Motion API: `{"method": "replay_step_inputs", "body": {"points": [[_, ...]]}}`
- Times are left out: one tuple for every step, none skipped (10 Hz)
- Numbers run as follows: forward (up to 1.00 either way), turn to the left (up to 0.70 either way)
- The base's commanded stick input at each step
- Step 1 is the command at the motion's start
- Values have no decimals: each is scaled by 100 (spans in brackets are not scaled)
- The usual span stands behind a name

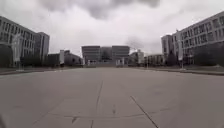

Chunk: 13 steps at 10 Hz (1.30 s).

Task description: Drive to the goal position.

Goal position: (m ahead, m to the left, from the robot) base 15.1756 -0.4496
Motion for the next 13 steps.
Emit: {"method": "replay_step_inputs", "body": {"points": [[60,2],[60,1],[60,1],[60,1],[60,1],[60,1],[60,1],[60,1],[60,1],[60,1],[60,1],[60,1],[60,1]]}}
